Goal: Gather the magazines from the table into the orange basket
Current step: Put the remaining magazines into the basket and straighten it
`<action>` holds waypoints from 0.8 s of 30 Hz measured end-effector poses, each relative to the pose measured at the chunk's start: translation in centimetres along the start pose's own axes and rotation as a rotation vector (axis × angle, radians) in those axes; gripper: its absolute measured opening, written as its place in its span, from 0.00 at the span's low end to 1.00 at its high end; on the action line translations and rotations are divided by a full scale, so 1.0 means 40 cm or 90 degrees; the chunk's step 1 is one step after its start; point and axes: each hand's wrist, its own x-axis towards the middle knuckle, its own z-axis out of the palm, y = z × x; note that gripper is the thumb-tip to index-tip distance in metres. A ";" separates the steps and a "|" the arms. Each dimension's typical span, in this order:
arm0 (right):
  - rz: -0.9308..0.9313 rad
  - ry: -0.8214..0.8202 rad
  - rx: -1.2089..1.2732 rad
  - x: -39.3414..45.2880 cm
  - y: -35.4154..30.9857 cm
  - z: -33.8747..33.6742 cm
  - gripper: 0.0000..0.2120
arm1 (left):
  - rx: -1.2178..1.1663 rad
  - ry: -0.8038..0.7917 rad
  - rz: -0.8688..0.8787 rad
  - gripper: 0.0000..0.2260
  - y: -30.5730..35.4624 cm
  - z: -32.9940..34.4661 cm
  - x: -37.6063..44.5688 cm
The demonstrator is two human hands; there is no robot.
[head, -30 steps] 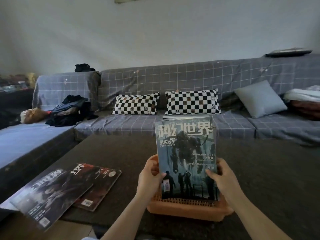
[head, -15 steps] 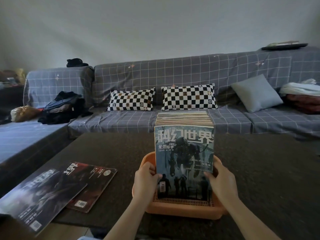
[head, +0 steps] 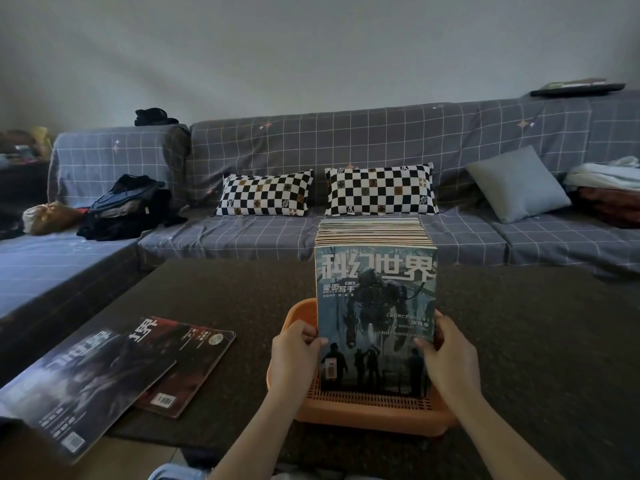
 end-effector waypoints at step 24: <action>-0.033 -0.038 -0.033 -0.007 0.001 -0.012 0.29 | 0.068 0.004 0.051 0.05 -0.006 0.001 -0.016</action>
